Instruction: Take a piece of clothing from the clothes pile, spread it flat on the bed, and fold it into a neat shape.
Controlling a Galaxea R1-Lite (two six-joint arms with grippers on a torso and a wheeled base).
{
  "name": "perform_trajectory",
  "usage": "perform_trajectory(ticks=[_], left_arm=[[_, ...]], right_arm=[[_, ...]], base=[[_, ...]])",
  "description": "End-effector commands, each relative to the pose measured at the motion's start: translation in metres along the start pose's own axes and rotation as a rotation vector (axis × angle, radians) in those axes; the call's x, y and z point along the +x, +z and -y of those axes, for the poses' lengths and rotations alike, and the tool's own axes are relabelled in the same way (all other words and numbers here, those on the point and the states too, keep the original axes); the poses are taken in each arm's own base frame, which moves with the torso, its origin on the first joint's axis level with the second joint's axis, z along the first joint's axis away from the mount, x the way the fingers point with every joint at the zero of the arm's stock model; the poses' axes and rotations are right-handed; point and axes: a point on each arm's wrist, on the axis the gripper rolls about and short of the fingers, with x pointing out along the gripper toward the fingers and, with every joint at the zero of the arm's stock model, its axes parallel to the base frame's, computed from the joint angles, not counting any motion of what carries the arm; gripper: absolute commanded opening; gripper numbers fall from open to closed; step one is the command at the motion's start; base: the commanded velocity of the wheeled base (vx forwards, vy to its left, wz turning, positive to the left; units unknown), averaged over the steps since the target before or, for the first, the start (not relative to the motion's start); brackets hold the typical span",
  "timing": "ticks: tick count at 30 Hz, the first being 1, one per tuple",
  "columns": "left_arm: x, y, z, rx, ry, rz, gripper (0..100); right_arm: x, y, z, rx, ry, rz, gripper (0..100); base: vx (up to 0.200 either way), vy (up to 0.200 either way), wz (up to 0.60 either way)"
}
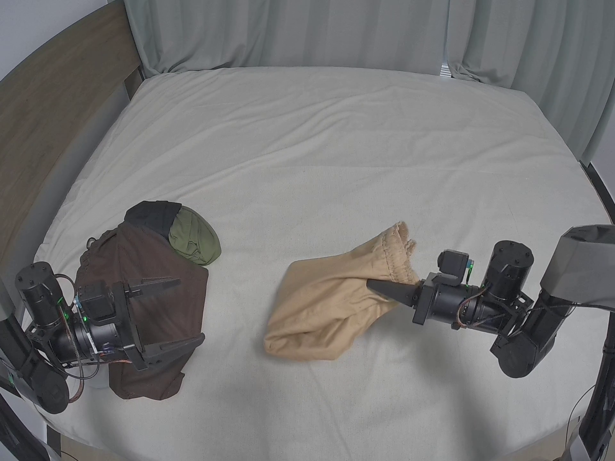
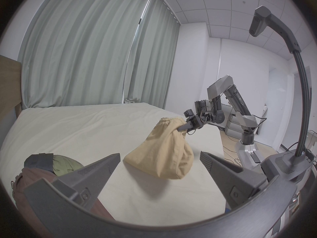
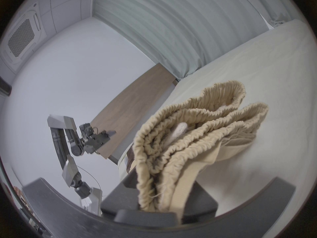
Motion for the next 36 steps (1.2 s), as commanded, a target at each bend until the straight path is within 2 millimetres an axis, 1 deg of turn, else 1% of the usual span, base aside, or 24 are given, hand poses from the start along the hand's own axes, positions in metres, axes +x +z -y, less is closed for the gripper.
perform_trajectory(ticks=[1,5,12,13,14,16,19,23,25,30,33,36], left_arm=[[0.000,0.001,0.002,0.014,-0.024,0.004,100],[-0.002,0.001,0.003,0.014,-0.027,0.004,100],[-0.002,0.000,0.003,0.013,-0.027,0.004,100],[-0.002,0.000,0.003,0.013,-0.027,0.004,100],[-0.002,0.000,0.004,0.012,-0.028,0.003,100],[-0.002,0.000,0.004,0.009,-0.027,0.001,100],[-0.002,0.000,0.004,0.008,-0.027,0.000,100],[-0.002,-0.001,0.004,0.005,-0.031,-0.001,100],[-0.002,-0.001,0.004,0.004,-0.031,-0.002,100],[-0.002,-0.003,0.006,-0.002,-0.033,-0.006,100],[-0.002,-0.003,0.006,-0.005,-0.034,-0.007,100],[-0.002,-0.003,0.006,-0.005,-0.035,-0.007,100]], right_arm=[[0.005,0.021,-0.006,-0.024,0.040,0.060,0],[0.011,0.031,-0.006,-0.022,0.061,0.088,0],[0.022,0.055,-0.006,0.002,0.102,0.159,0],[0.022,0.056,-0.006,0.003,0.103,0.161,0],[0.026,0.065,-0.005,0.011,0.118,0.184,0],[0.028,0.072,-0.005,0.016,0.125,0.200,0],[0.032,0.078,-0.003,0.024,0.129,0.206,0],[0.041,0.085,0.007,0.021,0.123,0.215,0],[0.043,0.089,0.016,0.022,0.109,0.223,0],[0.051,0.099,0.030,0.045,0.104,0.237,0],[0.057,0.104,0.041,0.054,0.097,0.246,0],[0.061,0.105,0.051,0.058,0.085,0.247,0]], base=[[0.000,0.000,0.00],[0.000,0.000,0.00],[0.000,0.000,0.00],[0.000,0.000,0.00],[0.000,0.000,0.00],[0.000,0.000,0.00],[0.000,0.000,0.00],[0.000,0.000,0.00],[0.000,0.000,0.00],[0.000,0.000,0.00],[0.000,0.000,0.00],[0.000,0.000,0.00]])
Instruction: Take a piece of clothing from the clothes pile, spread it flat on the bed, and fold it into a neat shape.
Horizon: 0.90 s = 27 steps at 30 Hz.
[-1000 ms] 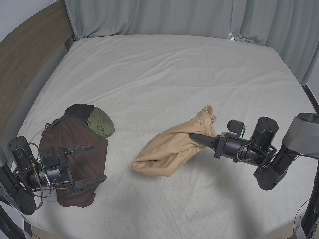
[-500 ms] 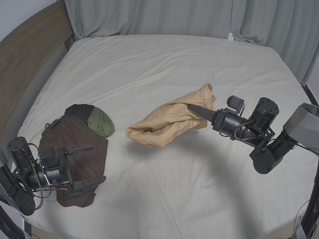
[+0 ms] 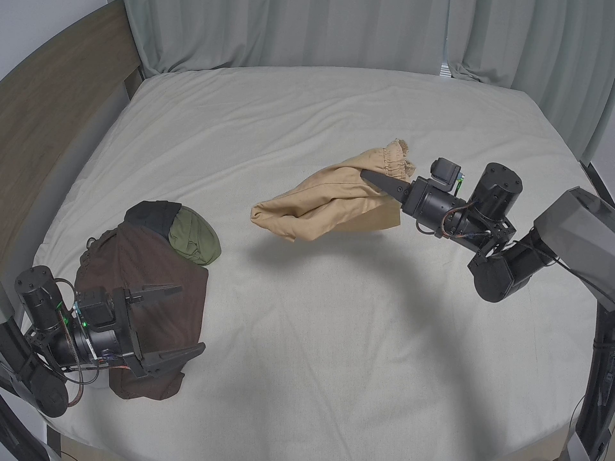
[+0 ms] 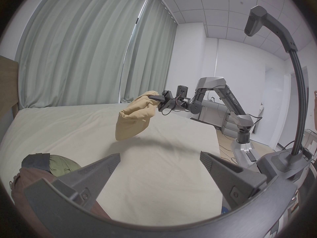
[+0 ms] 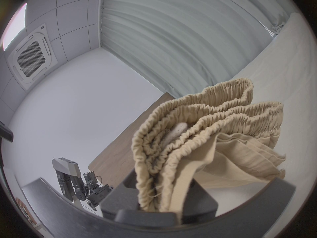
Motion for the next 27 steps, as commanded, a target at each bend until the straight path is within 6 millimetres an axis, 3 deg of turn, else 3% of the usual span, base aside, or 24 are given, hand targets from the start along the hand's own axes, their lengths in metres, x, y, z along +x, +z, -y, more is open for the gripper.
perform_trajectory(ticks=[1,15,27], left_arm=[[0.000,-0.001,0.000,-0.006,-0.002,-0.003,100],[0.000,-0.002,0.001,-0.012,-0.005,-0.007,100],[0.002,-0.007,0.003,-0.032,-0.018,-0.020,100]], right_arm=[[0.006,-0.002,0.027,0.012,-0.030,0.001,0],[0.016,0.006,0.057,0.006,-0.057,0.017,0],[0.022,0.051,0.070,-0.045,-0.072,0.075,0]], base=[[0.000,0.000,0.00],[0.000,0.000,0.00],[0.000,0.000,0.00]])
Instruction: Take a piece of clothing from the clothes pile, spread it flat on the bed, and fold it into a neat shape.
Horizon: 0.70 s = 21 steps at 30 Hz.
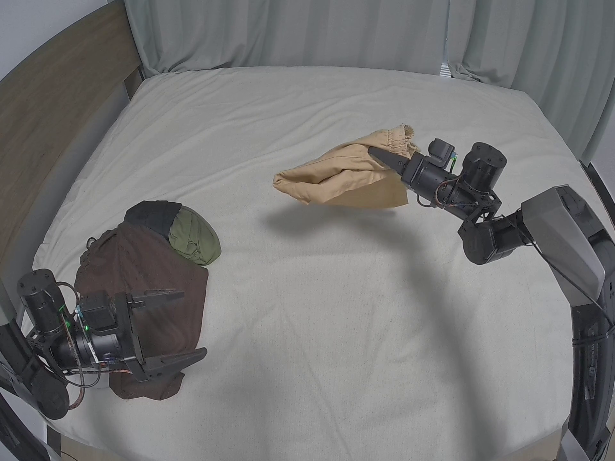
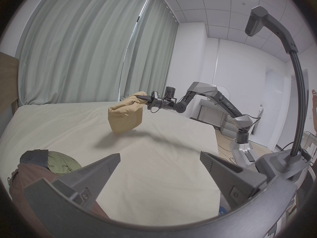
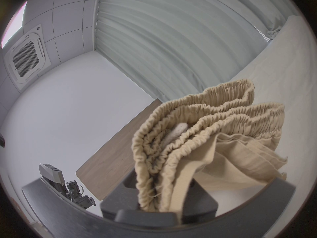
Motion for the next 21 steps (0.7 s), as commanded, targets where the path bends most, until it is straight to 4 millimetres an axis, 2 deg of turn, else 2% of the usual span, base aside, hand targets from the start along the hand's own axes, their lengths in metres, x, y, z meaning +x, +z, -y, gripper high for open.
perform_trajectory(ticks=[1,3,6,9,11,13,16,21], left_arm=[[0.002,-0.003,0.001,-0.012,-0.009,-0.008,100],[0.002,-0.003,0.001,-0.014,-0.009,-0.009,100],[0.002,-0.003,0.001,-0.014,-0.009,-0.009,100],[0.003,-0.005,0.002,-0.023,-0.017,-0.015,100],[0.003,-0.005,0.003,-0.022,-0.017,-0.015,100],[0.003,-0.004,0.003,-0.018,-0.018,-0.012,100],[0.003,-0.004,0.002,-0.017,-0.016,-0.012,100],[0.004,-0.004,0.003,-0.018,-0.021,-0.011,100]], right_arm=[[0.001,0.016,0.011,-0.020,-0.012,0.025,0],[0.000,0.020,0.014,-0.020,-0.021,0.029,0],[-0.003,0.012,0.027,-0.007,-0.044,0.018,0],[-0.010,-0.023,0.059,0.030,-0.095,-0.025,0],[-0.017,-0.041,0.071,0.041,-0.121,-0.051,0],[-0.021,-0.049,0.073,0.051,-0.129,-0.063,0],[-0.033,-0.073,0.070,0.086,-0.145,-0.099,0],[-0.048,-0.101,0.059,0.113,-0.146,-0.134,0]], base=[[0.000,0.000,0.00],[0.000,0.000,0.00],[0.000,0.000,0.00],[0.000,0.000,0.00],[0.000,0.000,0.00],[0.000,0.000,0.00],[0.000,0.000,0.00],[0.000,0.000,0.00]])
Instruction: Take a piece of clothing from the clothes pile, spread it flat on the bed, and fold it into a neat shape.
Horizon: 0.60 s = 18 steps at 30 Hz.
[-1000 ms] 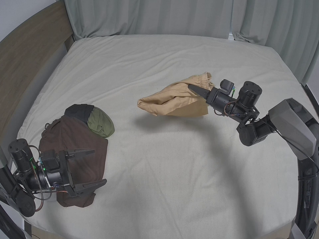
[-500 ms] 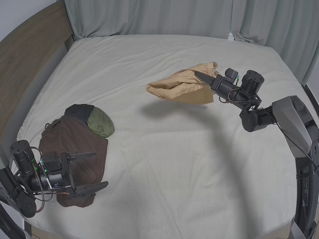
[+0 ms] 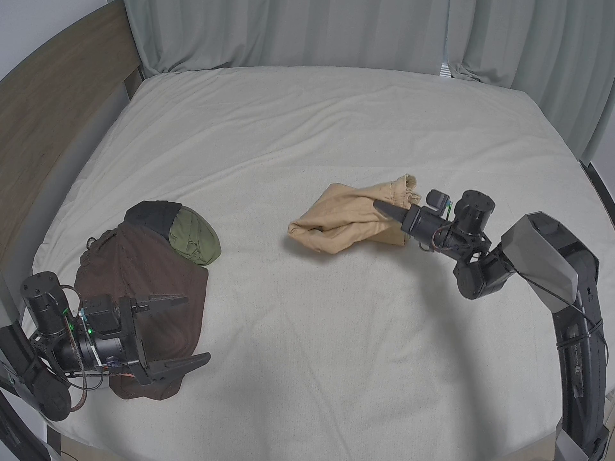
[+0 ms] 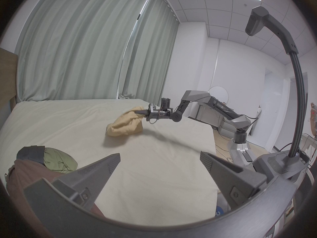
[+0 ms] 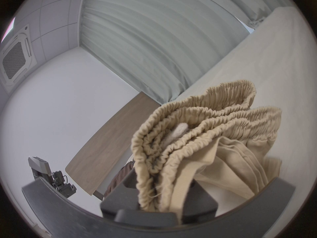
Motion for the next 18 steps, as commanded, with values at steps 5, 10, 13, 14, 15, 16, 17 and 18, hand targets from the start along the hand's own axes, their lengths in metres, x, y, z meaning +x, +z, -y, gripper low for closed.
perform_trajectory(ticks=[5,10,13,14,15,16,17,18], left_arm=[[0.001,0.000,0.001,-0.001,-0.005,-0.001,100],[0.001,0.000,0.001,0.000,-0.004,0.000,100],[0.001,0.000,0.001,-0.001,-0.006,-0.001,100],[0.001,0.000,0.001,-0.003,-0.006,-0.002,100],[0.001,0.000,0.001,0.002,-0.006,0.000,100],[0.001,0.000,0.001,-0.001,-0.006,-0.001,100],[0.001,0.000,0.001,-0.001,-0.006,-0.001,100],[0.001,0.000,0.001,-0.001,-0.006,-0.001,100]], right_arm=[[-0.026,-0.065,-0.004,0.068,-0.022,-0.090,0],[-0.035,-0.088,0.001,0.091,-0.033,-0.114,0],[-0.038,-0.097,0.006,0.095,-0.041,-0.116,0],[-0.039,-0.100,0.008,0.098,-0.044,-0.115,0],[-0.039,-0.101,0.008,0.098,-0.044,-0.115,0],[-0.040,-0.106,0.011,0.102,-0.048,-0.119,0],[-0.041,-0.110,0.013,0.108,-0.055,-0.127,0],[-0.041,-0.111,0.013,0.109,-0.054,-0.129,0]], base=[[0.000,0.000,0.00],[0.000,0.000,0.00],[0.000,0.000,0.00],[0.000,0.000,0.00],[0.000,0.000,0.00],[0.000,0.000,0.00],[0.000,0.000,0.00],[0.000,0.000,0.00]])
